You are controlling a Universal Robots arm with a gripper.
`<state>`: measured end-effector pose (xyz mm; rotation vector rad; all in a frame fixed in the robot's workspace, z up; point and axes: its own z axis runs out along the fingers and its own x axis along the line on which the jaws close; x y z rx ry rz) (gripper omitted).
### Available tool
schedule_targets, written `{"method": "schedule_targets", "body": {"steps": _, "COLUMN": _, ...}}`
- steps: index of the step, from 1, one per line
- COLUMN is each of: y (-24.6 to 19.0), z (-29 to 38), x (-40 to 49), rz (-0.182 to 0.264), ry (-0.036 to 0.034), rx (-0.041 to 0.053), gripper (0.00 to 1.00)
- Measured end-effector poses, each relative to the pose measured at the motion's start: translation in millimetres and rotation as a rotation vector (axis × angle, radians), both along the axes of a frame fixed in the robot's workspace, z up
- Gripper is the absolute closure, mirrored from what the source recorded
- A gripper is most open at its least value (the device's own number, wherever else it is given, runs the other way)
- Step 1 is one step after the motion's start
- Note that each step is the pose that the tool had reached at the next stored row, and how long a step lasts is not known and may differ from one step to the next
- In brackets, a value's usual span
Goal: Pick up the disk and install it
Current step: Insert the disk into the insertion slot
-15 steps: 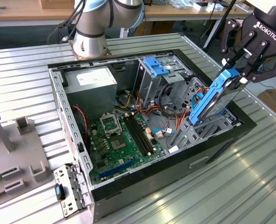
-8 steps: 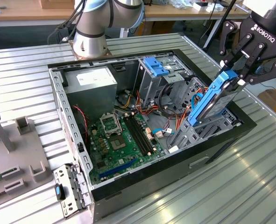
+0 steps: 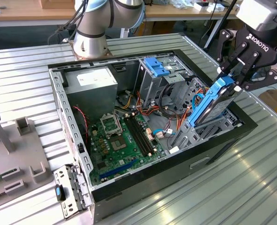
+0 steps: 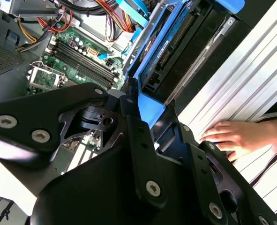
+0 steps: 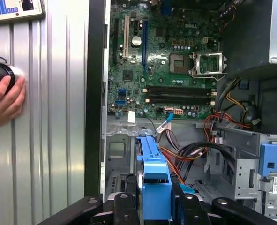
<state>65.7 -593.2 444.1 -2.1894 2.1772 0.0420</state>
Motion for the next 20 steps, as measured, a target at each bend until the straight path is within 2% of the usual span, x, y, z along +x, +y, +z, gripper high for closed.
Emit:
{"method": "schedule_targets", "body": {"steps": 7, "y": 0.0, "z": -23.9, "x": 0.0, "rz": 0.000, "ry": 0.0000, "rx": -0.0001, "gripper": 0.63}}
{"method": "schedule_targets", "body": {"steps": 11, "y": 0.0, "z": -31.3, "x": 0.0, "rz": 0.000, "ry": 0.0000, "rx": -0.0001, "gripper": 0.63}}
{"method": "schedule_targets", "body": {"steps": 17, "y": 0.0, "z": -31.4, "x": 0.1, "rz": 0.000, "ry": -0.0001, "rx": -0.0001, "gripper": 0.62}}
{"method": "schedule_targets", "body": {"steps": 18, "y": 0.0, "z": -31.5, "x": 0.1, "rz": 0.000, "ry": 0.0000, "rx": 0.0000, "gripper": 0.56}}
{"method": "schedule_targets", "body": {"steps": 19, "y": 0.0, "z": -31.5, "x": 0.1, "rz": 0.000, "ry": 0.0000, "rx": -0.0001, "gripper": 0.56}}
{"method": "schedule_targets", "body": {"steps": 20, "y": 0.0, "z": -31.5, "x": 0.1, "rz": 0.000, "ry": 0.0000, "rx": 0.0000, "gripper": 0.49}}
